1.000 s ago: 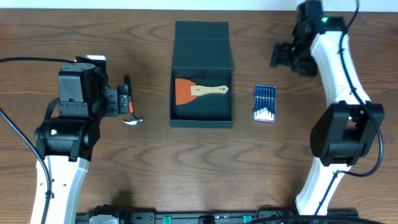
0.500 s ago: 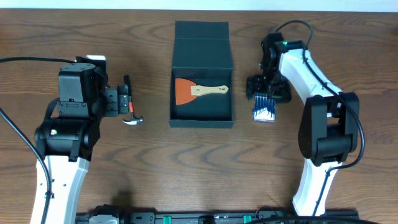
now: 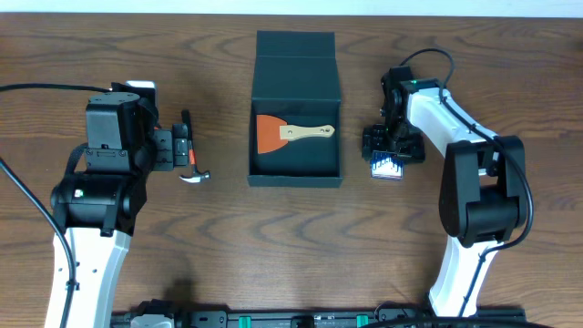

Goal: Pack container
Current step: 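Grasp the clear precision screwdriver case with the right gripper, then lower the screwdriver case into the black box and open the gripper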

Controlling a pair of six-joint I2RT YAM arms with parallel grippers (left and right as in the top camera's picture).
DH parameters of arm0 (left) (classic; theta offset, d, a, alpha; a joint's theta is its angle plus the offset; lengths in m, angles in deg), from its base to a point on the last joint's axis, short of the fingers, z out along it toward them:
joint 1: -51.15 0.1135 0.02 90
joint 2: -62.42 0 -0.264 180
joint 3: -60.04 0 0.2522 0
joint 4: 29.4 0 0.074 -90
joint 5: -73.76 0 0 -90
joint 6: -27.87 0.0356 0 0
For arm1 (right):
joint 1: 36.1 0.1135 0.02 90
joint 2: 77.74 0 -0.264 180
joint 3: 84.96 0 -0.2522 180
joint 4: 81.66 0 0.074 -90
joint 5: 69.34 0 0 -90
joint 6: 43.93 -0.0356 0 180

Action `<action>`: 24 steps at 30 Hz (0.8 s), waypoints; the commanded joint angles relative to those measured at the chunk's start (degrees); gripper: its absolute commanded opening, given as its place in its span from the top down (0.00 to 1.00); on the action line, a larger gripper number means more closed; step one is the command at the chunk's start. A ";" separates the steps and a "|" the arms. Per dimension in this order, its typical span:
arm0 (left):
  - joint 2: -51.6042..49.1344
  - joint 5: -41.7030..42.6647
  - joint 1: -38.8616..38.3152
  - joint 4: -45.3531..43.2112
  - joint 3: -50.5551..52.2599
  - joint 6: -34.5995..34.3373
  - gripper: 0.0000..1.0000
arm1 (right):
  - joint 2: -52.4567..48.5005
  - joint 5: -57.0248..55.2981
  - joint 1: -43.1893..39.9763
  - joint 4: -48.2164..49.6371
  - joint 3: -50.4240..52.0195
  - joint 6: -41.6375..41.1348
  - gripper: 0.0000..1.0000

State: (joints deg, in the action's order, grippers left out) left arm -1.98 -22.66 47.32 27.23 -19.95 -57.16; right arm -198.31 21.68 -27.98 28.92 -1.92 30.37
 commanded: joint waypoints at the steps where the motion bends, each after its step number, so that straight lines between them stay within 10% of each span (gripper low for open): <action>1: 0.04 -0.68 0.28 -0.09 -1.22 0.79 0.02 | -1.42 -0.57 0.20 3.15 2.71 0.28 0.17; 24: 0.04 -0.68 0.28 -0.09 -1.22 0.79 0.01 | 1.88 2.14 0.22 4.42 -0.63 0.26 0.59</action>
State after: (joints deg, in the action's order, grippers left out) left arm -1.98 -22.66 47.32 27.23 -19.95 -57.16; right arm -197.35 20.85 -27.98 33.46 -1.20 30.15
